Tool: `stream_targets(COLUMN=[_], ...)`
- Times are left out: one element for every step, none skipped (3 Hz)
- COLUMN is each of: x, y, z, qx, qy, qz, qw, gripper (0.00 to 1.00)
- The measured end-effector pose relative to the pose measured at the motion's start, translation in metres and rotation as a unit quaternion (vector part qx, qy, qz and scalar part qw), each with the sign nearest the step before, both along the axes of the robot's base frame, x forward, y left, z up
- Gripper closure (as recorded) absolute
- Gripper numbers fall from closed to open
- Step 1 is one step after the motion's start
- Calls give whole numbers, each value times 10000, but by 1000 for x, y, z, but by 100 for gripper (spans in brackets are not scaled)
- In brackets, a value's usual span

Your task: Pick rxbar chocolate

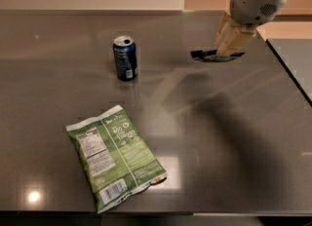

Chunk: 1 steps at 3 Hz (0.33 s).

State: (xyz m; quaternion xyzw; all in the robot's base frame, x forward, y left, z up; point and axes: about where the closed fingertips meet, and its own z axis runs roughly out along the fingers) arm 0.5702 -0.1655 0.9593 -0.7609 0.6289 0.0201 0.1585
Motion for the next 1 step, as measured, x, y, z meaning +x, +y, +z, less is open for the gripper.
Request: stream_targets(x=[7], y=[3], z=[1], qx=[50], qy=[-122], qz=[-18], qw=[9999], gripper=[100])
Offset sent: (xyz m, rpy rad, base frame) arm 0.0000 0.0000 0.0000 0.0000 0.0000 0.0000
